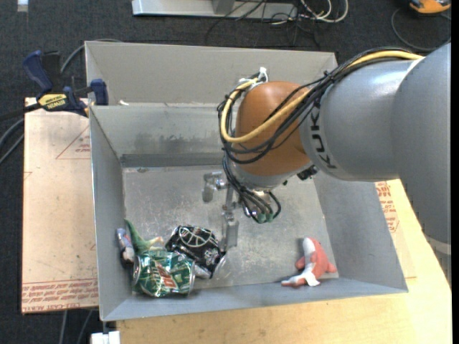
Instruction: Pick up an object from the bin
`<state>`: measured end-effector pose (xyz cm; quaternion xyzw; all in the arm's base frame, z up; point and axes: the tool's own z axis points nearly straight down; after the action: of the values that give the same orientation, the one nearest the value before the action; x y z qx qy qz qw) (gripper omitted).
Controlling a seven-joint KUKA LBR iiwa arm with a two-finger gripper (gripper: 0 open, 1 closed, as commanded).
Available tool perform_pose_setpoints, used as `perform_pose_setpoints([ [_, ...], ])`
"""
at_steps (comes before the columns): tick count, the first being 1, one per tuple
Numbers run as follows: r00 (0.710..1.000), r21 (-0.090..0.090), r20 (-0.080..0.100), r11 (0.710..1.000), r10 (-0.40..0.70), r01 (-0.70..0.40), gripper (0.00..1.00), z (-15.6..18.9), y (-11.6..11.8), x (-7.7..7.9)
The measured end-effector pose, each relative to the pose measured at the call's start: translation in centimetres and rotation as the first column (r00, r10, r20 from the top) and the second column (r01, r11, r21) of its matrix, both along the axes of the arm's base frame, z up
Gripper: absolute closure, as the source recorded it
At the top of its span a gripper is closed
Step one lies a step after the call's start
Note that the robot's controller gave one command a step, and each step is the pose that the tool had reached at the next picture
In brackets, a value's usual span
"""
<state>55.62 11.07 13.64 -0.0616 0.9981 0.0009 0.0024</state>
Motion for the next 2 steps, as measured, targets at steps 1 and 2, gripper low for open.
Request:
perform_pose_setpoints([
  [1,0.994,0.000,-0.003,0.994,0.113,-0.113,0.00,-1.4,0.3,-4.1],
  [2,0.980,0.002,0.019,0.980,0.200,-0.200,0.00,-6.1,1.3,-3.4],
])
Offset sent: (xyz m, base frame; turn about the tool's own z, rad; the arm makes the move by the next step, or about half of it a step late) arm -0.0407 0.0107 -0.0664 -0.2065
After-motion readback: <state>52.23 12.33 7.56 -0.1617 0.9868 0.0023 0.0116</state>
